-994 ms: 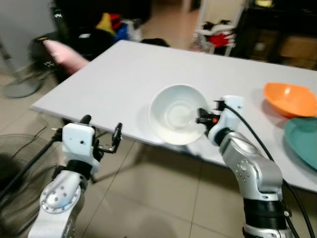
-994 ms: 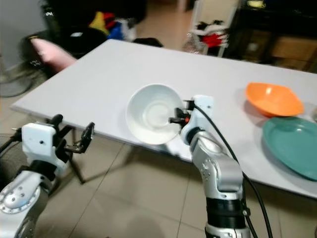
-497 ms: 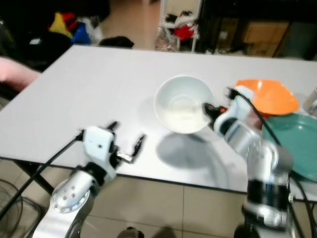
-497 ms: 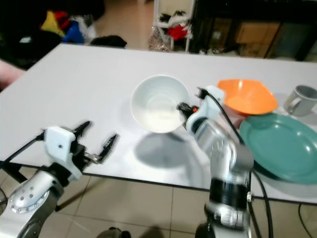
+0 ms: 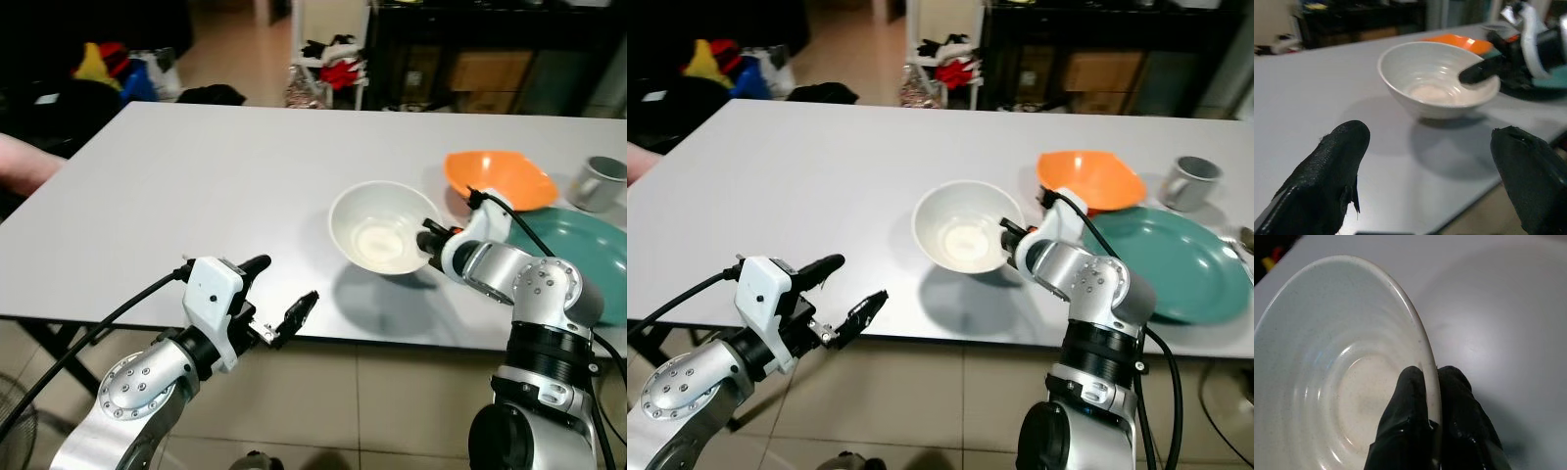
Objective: Setting the table
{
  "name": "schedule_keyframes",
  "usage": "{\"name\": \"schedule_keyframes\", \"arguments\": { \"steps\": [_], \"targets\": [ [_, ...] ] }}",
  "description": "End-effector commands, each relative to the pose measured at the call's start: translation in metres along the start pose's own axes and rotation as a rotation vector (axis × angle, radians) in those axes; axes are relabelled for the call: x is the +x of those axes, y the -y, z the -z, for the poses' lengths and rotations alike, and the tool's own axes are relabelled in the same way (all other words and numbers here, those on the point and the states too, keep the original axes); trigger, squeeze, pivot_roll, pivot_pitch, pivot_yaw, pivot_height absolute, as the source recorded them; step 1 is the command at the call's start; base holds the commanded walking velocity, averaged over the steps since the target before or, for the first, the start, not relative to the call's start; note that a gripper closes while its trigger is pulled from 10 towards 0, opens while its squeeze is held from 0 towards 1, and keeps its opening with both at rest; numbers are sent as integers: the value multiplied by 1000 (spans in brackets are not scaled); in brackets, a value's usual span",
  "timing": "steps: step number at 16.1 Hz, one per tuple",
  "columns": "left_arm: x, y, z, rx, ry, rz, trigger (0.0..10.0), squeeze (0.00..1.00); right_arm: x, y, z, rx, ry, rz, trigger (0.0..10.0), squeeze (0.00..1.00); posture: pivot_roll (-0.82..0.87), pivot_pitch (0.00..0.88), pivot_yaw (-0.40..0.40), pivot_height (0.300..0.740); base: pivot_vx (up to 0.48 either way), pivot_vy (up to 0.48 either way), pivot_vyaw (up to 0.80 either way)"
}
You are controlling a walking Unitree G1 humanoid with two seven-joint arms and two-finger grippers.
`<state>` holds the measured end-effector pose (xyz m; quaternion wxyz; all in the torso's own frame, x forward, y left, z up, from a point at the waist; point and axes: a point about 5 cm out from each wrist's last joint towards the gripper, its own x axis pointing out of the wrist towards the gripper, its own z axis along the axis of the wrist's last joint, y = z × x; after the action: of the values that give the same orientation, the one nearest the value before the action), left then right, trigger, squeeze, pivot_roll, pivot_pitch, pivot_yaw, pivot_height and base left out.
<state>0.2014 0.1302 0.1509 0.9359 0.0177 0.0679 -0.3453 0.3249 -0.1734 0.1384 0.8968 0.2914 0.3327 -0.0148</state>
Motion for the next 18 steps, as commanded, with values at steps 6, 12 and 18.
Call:
{"name": "schedule_keyframes", "arguments": {
  "steps": [6,12,18],
  "targets": [
    [-2,8,1,3,-64,86,10000,0,9,-3,-12,60,-32,10,10000,0,-58,0,38,740,0,0,0],
    [-1,-3,0,42,-72,19,10000,0,25,-15,-24,17,-1,8,10000,0,-51,0,41,740,0,0,0],
    [5,-13,-5,66,-59,-20,10000,0,43,-25,-34,-53,47,21,10000,0,-35,12,43,740,0,0,0]
  ]
}}
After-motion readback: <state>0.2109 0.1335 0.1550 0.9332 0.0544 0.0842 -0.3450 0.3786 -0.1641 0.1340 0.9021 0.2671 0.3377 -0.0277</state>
